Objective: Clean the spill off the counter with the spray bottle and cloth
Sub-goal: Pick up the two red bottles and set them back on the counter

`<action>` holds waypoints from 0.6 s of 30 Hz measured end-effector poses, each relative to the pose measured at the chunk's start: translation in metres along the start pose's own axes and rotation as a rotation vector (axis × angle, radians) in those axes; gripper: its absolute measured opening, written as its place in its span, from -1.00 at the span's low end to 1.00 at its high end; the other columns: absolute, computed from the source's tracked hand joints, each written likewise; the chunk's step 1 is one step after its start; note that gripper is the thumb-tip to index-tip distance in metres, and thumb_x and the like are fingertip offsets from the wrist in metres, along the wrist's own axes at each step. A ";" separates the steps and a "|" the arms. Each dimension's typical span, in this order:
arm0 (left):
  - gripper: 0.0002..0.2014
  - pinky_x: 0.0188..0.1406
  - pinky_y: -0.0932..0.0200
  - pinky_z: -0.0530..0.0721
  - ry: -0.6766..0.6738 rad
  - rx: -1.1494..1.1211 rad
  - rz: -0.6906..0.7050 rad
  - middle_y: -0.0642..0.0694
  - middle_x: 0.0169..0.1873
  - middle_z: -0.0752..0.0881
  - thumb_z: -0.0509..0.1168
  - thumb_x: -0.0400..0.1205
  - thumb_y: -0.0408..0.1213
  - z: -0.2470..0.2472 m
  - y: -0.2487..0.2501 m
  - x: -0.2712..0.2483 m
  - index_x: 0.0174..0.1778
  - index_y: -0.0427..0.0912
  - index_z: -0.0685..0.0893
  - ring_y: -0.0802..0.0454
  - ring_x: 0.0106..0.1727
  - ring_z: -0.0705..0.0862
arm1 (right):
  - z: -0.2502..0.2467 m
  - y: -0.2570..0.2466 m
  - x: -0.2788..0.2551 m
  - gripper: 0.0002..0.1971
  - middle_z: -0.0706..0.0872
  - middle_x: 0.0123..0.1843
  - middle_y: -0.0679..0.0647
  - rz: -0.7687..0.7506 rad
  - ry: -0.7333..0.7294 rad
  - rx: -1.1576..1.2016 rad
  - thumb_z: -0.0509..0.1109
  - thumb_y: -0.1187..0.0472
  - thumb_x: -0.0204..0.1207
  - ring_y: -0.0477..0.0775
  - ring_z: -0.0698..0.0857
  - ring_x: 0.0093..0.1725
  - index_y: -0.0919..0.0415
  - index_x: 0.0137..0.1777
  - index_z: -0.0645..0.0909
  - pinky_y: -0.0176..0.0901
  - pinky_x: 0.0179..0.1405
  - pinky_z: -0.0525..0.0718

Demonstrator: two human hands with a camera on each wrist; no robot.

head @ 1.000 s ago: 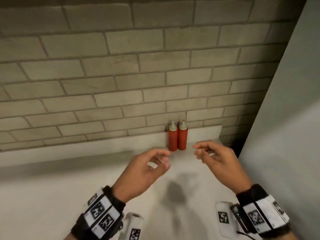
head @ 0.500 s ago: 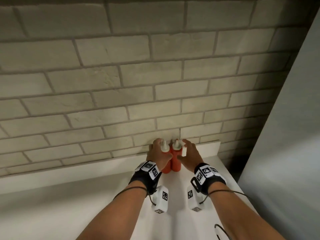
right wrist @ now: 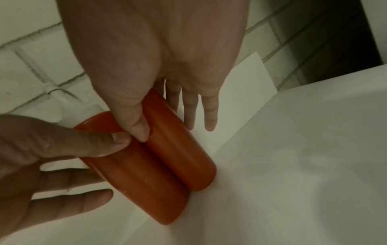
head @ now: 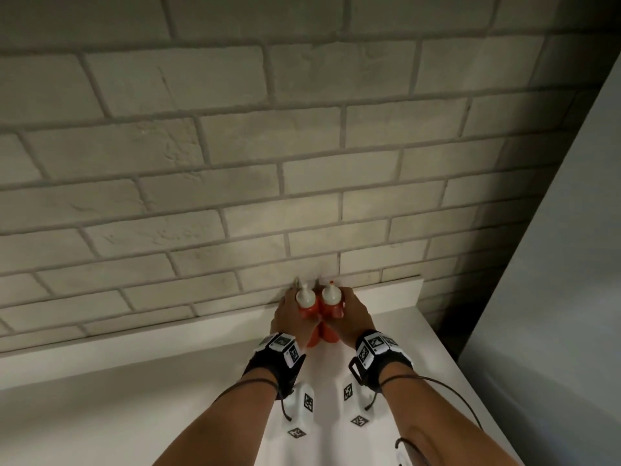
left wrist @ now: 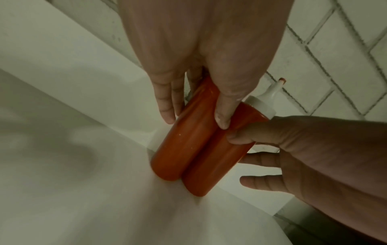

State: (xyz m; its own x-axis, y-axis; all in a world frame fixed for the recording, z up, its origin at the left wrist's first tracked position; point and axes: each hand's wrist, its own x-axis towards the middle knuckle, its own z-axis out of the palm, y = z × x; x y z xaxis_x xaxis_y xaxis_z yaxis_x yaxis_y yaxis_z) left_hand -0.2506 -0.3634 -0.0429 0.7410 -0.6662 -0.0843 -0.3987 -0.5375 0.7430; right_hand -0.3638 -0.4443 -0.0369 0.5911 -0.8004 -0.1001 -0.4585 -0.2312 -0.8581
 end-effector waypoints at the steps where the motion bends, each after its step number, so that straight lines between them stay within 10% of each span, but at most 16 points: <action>1: -0.40 0.29 -0.12 0.61 0.001 0.001 0.005 -0.13 0.34 0.68 0.51 0.46 -0.13 -0.002 -0.001 -0.002 0.42 -0.02 0.50 -0.26 0.34 0.66 | -0.001 0.000 -0.004 -0.68 0.68 0.15 -0.05 -0.015 -0.001 0.017 0.52 0.03 0.41 0.07 0.68 0.13 -0.21 0.09 0.51 -0.10 0.06 0.66; 9: -0.41 0.23 -0.10 0.68 0.014 -0.205 0.160 0.04 0.11 0.76 0.56 0.39 -0.19 -0.060 -0.006 -0.049 0.35 0.05 0.57 -0.10 0.18 0.73 | -0.015 -0.015 -0.049 -0.42 0.60 0.26 0.07 -0.173 0.083 0.093 0.48 0.32 0.36 -0.01 0.69 0.10 0.03 0.39 0.46 -0.41 -0.35 0.63; 14: -0.26 0.16 0.08 0.70 0.081 -0.291 0.279 0.07 0.20 0.73 0.59 0.46 -0.27 -0.122 -0.017 -0.118 0.50 0.14 0.39 0.03 0.16 0.73 | -0.017 -0.054 -0.115 -0.50 0.67 0.16 0.00 -0.283 0.044 0.192 0.49 0.26 0.31 -0.26 0.70 -0.01 0.00 0.27 0.51 -0.34 -0.18 0.67; 18: -0.24 0.14 0.20 0.75 0.127 -0.349 0.356 0.10 0.22 0.74 0.59 0.49 -0.22 -0.169 -0.040 -0.186 0.53 0.17 0.34 0.17 0.17 0.74 | -0.006 -0.076 -0.175 -0.42 0.71 0.22 -0.03 -0.356 -0.013 0.235 0.53 0.10 0.29 -0.10 0.70 0.16 -0.08 0.34 0.50 -0.21 0.04 0.68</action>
State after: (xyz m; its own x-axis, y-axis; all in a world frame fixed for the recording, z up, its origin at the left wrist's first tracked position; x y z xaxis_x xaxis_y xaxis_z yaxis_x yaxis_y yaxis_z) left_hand -0.2814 -0.1307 0.0550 0.6605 -0.6969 0.2795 -0.4503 -0.0698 0.8901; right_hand -0.4362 -0.2900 0.0483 0.6944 -0.6857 0.2182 -0.0611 -0.3584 -0.9316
